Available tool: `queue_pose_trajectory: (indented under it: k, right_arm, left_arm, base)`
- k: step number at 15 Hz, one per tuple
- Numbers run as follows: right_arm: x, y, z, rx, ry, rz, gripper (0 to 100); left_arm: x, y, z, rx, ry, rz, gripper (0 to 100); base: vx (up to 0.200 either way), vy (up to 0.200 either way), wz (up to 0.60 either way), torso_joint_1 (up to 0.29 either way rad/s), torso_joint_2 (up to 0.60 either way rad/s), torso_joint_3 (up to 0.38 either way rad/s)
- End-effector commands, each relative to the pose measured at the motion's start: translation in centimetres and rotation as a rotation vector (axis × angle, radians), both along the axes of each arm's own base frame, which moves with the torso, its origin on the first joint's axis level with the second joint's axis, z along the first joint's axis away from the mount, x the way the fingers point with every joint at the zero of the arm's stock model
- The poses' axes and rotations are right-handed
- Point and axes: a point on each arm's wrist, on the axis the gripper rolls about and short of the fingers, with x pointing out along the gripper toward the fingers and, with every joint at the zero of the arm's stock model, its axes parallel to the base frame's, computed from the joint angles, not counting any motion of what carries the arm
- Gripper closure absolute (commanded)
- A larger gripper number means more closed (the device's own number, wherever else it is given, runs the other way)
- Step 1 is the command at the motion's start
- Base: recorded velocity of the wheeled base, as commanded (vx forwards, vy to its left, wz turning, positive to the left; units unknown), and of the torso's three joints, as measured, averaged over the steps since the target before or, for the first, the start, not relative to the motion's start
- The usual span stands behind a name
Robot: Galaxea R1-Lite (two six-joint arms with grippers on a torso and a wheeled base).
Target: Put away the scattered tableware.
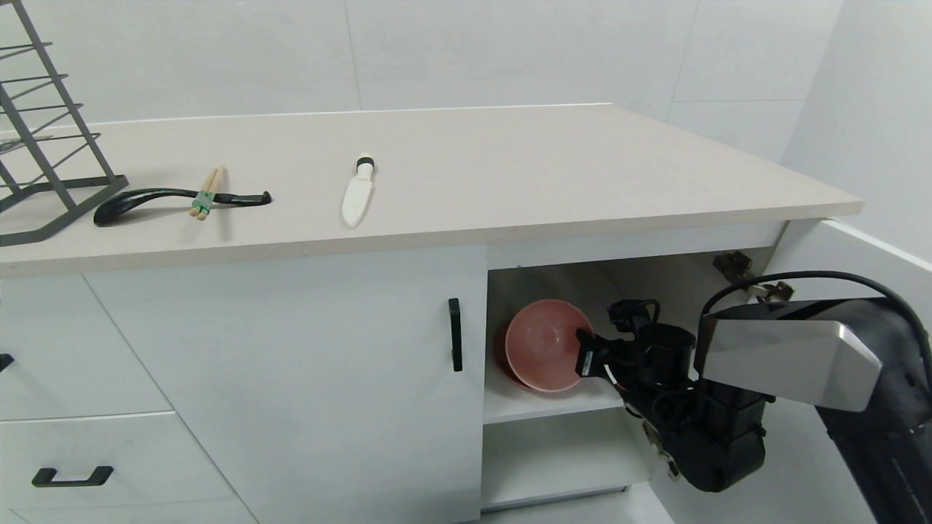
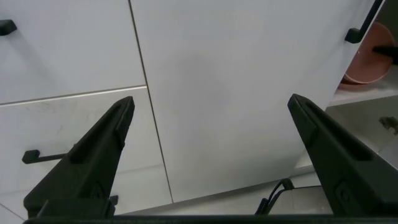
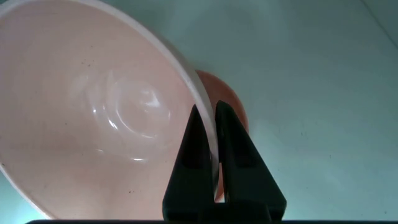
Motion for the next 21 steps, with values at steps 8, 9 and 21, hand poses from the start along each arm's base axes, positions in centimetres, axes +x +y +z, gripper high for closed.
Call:
queue_pose_trajectory:
  k: [8,9,21]
  right_arm:
    - [0.0,-0.1,-0.5,0.003,0.014,0.012,0]
    - [-0.2,-0.2,-0.5,-0.001,0.018,0.024,0]
    - [-4.2,0.6,5.5,-0.142,-0.08,0.126,0]
  left_arm:
    - [0.0,0.0,0.0,0.0,0.002,0.0,0]
    - [0.0,0.0,0.0,-0.002,0.002,0.0,0]
    - [0.0,0.0,0.0,-0.002,0.002,0.0,0]
  base:
    - [0.0,0.0,0.0,0.0,0.0,0.0]
    - [0.0,0.0,0.0,0.0,0.0,0.0]
    - [0.0,0.0,0.0,0.0,0.0,0.0]
